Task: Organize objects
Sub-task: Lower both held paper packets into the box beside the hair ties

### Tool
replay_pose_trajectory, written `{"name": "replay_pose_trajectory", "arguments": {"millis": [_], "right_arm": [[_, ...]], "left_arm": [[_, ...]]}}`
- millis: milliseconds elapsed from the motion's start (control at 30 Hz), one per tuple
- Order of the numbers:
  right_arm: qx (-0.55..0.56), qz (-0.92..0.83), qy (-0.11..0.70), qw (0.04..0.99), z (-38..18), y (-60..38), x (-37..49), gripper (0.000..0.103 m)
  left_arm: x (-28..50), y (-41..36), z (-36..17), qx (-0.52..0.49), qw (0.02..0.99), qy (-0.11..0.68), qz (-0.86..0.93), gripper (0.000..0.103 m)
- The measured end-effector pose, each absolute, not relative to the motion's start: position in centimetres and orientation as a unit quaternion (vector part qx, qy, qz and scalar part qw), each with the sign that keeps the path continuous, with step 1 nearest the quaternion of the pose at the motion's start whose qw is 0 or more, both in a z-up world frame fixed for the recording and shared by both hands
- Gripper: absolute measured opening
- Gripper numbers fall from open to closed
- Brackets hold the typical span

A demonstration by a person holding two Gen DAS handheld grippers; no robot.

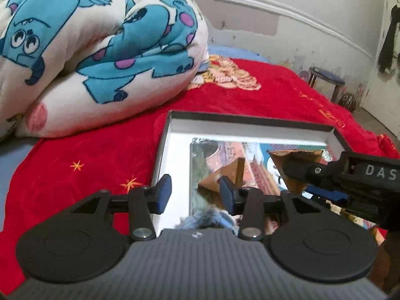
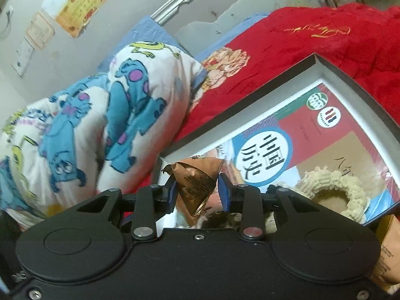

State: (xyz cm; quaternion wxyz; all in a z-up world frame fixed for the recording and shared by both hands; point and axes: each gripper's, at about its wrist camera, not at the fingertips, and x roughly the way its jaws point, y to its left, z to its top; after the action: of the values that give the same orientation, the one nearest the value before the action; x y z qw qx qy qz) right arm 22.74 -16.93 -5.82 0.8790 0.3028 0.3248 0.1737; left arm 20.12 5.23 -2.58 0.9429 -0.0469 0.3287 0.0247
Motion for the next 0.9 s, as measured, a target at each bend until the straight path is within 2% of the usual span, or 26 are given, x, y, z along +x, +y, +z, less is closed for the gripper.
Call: {"name": "replay_pose_trajectory", "arguments": {"millis": [333, 700, 900], "right_arm": [[0.280, 0.119, 0.326, 0.895, -6.5, -16.3, 22.8, 0.033], [0.259, 0.108, 0.349, 0.894, -7.7, -15.0, 23.2, 0.035], [0.246, 0.110, 0.348, 0.898, -7.8, -14.3, 23.0, 0.042]], "left_arm": [[20.4, 5.7, -3.1, -0.037, 0.935, 0.353, 0.020, 0.069], [20.1, 5.8, -3.0, -0.049, 0.938, 0.342, 0.013, 0.075], [19.6, 6.0, -2.9, -0.067, 0.943, 0.326, 0.017, 0.076]]}}
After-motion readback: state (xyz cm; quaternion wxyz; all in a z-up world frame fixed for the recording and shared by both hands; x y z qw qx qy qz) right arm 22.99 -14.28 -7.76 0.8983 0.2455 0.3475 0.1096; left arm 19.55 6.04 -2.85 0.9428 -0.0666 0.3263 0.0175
